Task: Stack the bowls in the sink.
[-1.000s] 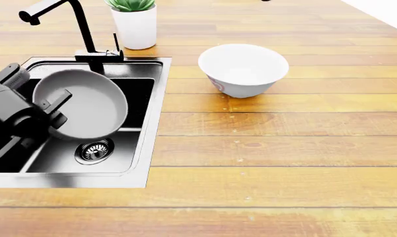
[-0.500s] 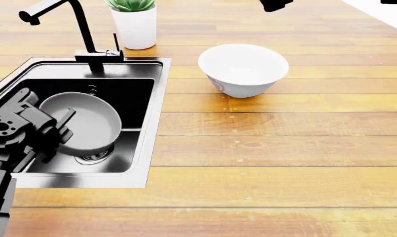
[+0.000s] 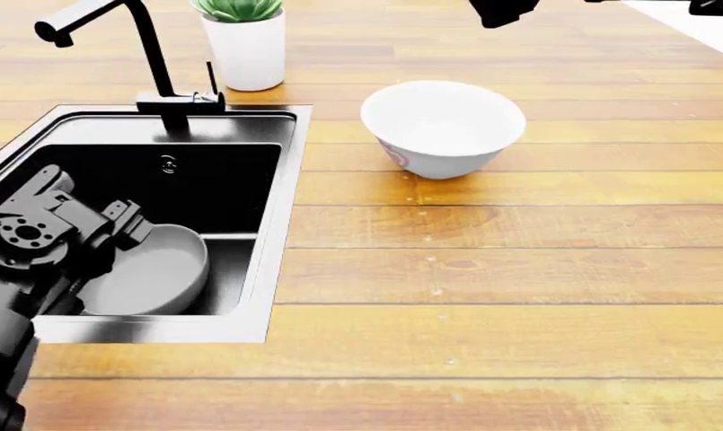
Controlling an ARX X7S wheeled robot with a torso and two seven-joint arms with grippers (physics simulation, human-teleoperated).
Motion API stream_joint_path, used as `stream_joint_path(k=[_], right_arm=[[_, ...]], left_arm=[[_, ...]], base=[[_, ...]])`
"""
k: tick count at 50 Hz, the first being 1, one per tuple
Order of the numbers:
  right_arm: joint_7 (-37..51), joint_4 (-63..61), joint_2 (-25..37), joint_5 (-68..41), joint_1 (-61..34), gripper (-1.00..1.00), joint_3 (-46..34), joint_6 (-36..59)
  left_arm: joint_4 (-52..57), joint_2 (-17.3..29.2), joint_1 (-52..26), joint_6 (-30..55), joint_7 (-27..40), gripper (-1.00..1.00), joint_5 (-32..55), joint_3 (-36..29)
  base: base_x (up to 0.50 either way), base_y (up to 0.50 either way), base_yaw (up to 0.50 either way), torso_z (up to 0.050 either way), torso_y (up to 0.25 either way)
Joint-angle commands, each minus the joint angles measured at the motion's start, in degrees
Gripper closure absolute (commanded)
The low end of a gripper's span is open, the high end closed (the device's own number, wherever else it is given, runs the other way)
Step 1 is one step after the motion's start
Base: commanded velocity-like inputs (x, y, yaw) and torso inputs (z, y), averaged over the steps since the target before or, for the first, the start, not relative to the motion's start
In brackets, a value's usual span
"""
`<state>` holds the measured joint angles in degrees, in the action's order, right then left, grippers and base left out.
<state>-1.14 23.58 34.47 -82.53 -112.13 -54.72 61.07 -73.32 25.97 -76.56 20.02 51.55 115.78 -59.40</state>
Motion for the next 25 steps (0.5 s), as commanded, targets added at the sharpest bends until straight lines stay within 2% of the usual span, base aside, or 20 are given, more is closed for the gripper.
stream_joint_path(k=[1, 4, 8, 13, 19, 25], right_arm=[[-0.1, 0.4, -0.3, 0.1, -0.1, -1.00, 0.0, -0.3], [-0.2, 0.8, -0.7, 0.1, -0.1, -1.00, 0.1, -0.5], [-0.4, 1.5, -1.5, 0.1, -0.2, -1.00, 0.2, -0.8], [0.0, 3.2, -3.0, 0.4, 0.4, -1.00, 0.1, -1.7], [0.5, 6.3, -4.5, 1.3, 1.1, -1.00, -0.2, -2.7], [1.0, 12.5, -7.3, 3.5, 2.1, -1.00, -1.3, -4.7]], left_arm=[[-1.6, 2.3, -1.0, 0.0, -2.1, -1.00, 16.0, -13.7], [-1.3, 3.7, -4.0, 1.4, -3.6, -1.00, 16.6, -15.5], [24.3, 16.1, -3.5, -5.8, 5.2, -1.00, 17.2, -12.0], [40.4, 23.7, -5.5, -7.1, 9.7, -1.00, 17.3, -9.5], [49.0, 27.2, -8.9, -4.9, 11.1, -1.00, 17.5, -7.8], [53.0, 27.6, -14.2, -1.2, 11.2, -1.00, 17.3, -6.3]], base=[[0.00, 0.00, 0.00, 0.000, 0.000], [0.00, 0.00, 0.00, 0.000, 0.000], [0.00, 0.00, 0.00, 0.000, 0.000], [0.00, 0.00, 0.00, 0.000, 0.000], [0.00, 0.00, 0.00, 0.000, 0.000], [0.00, 0.00, 0.00, 0.000, 0.000]])
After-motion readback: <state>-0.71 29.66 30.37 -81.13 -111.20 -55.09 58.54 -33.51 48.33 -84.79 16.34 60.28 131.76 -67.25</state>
